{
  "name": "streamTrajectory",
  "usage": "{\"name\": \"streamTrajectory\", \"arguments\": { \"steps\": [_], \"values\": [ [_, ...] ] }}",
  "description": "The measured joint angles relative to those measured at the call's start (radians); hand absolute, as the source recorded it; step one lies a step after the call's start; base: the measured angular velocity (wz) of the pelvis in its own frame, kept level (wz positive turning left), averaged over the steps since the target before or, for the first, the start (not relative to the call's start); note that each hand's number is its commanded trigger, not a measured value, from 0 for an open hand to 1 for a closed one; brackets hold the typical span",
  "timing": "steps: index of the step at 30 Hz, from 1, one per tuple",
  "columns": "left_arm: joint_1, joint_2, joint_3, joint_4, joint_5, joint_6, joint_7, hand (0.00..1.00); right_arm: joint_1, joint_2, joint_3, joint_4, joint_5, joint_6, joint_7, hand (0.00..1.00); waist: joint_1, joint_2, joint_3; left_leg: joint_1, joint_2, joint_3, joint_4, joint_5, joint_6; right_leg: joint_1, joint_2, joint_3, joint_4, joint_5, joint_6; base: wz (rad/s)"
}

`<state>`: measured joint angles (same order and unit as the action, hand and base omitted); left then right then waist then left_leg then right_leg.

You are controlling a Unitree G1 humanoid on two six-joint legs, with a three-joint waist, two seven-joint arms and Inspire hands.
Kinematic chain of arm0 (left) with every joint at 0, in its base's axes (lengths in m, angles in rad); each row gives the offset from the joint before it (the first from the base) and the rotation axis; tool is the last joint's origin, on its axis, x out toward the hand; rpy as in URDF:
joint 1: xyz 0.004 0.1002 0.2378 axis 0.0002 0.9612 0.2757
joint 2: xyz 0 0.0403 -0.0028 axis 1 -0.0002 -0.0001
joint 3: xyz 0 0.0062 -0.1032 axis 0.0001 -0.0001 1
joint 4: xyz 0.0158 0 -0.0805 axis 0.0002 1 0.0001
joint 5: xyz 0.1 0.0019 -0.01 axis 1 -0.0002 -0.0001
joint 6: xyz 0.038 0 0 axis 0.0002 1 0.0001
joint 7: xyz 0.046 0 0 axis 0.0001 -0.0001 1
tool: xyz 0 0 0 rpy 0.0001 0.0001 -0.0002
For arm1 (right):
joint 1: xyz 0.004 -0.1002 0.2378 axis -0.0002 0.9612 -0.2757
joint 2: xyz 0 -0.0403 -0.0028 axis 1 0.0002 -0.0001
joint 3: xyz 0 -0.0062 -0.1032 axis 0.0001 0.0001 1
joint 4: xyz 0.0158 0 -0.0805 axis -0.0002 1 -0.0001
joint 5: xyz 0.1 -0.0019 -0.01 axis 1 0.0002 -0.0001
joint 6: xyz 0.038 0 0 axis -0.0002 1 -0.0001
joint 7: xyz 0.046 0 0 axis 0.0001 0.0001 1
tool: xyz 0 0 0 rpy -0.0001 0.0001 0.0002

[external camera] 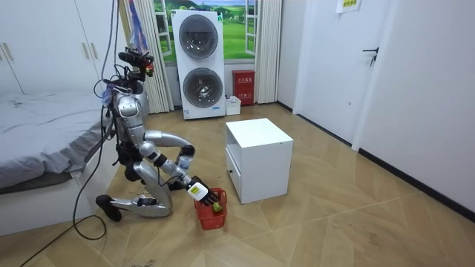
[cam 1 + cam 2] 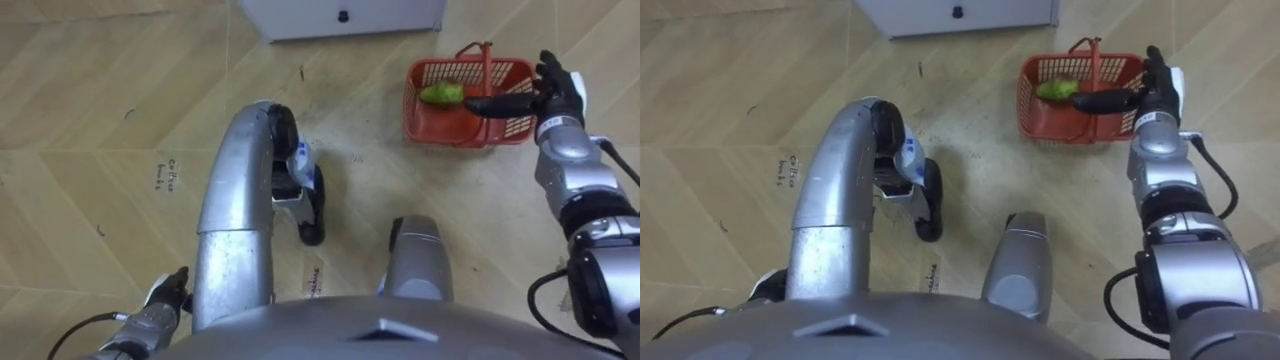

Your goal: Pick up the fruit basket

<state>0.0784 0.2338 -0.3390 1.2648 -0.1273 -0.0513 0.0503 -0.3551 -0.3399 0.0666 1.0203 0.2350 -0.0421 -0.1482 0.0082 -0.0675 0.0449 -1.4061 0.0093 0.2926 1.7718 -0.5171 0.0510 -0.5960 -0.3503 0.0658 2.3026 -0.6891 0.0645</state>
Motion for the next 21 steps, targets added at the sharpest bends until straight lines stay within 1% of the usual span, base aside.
{"name": "streamTrajectory", "arguments": {
  "steps": [3, 6, 7, 10, 12, 18, 21],
  "values": [
    [0.004, 0.001, 0.0, -0.001, 0.0, 0.001, -0.012, 0.0, -0.017, -0.003, -0.001, 0.038, -0.001, 0.0, 0.008, 0.0, 0.002, -0.002, 0.0024, 0.001, -0.002, 0.006, -0.007, 0.0, -0.001, -0.002, -0.007, 0.0, -0.003, 0.0, 0.0, 0.05],
    [-0.001, 0.001, 0.0, -0.001, -0.001, 0.001, -0.03, 0.0, -0.033, -0.01, -0.001, 0.062, -0.002, 0.0, 0.009, 0.0, 0.002, -0.003, 0.0027, 0.001, -0.002, 0.008, -0.006, 0.0, -0.001, -0.003, -0.007, 0.004, -0.002, 0.0, 0.0, 0.0],
    [-0.003, 0.001, 0.0, -0.001, -0.001, 0.0, -0.035, 0.0, -0.038, -0.012, -0.001, 0.065, -0.001, 0.0, 0.009, 0.0, 0.002, 0.0, 0.0012, 0.001, -0.002, 0.008, -0.006, 0.001, 0.0, -0.003, -0.007, 0.005, -0.002, 0.0, 0.0, 0.0],
    [-0.003, 0.001, -0.001, 0.0, -0.001, 0.0, -0.037, 0.0, -0.04, -0.013, -0.001, 0.065, -0.001, -0.001, 0.013, 0.0, 0.002, -0.003, 0.0029, 0.001, -0.001, 0.009, -0.006, 0.001, 0.0, -0.004, -0.008, 0.006, -0.001, 0.0, 0.001, 0.0],
    [-0.003, 0.001, -0.001, 0.0, -0.001, 0.001, -0.037, 0.0, -0.04, -0.013, 0.0, 0.065, -0.001, -0.001, 0.023, 0.0, 0.003, -0.002, 0.0025, 0.002, -0.001, 0.009, -0.006, 0.001, 0.0, -0.004, -0.007, 0.008, -0.001, 0.0, 0.001, 0.0],
    [-0.004, 0.001, -0.001, 0.001, -0.001, 0.001, -0.038, 0.0, -0.04, -0.013, 0.012, 0.067, 0.0, 0.0, 0.037, 0.0, 0.024, 0.004, 0.0016, 0.006, 0.003, 0.006, -0.006, 0.002, -0.002, -0.003, -0.001, 0.009, 0.0, 0.0, 0.001, 0.0],
    [-0.004, 0.001, -0.021, 0.003, -0.001, 0.002, -0.04, 0.0, -0.04, -0.013, 0.037, 0.075, 0.002, 0.0, 0.042, 0.0, 0.029, 0.008, 0.0014, 0.006, 0.002, 0.006, -0.007, 0.003, -0.003, -0.002, -0.001, 0.008, 0.001, 0.0, 0.001, 0.0]
  ]
}}
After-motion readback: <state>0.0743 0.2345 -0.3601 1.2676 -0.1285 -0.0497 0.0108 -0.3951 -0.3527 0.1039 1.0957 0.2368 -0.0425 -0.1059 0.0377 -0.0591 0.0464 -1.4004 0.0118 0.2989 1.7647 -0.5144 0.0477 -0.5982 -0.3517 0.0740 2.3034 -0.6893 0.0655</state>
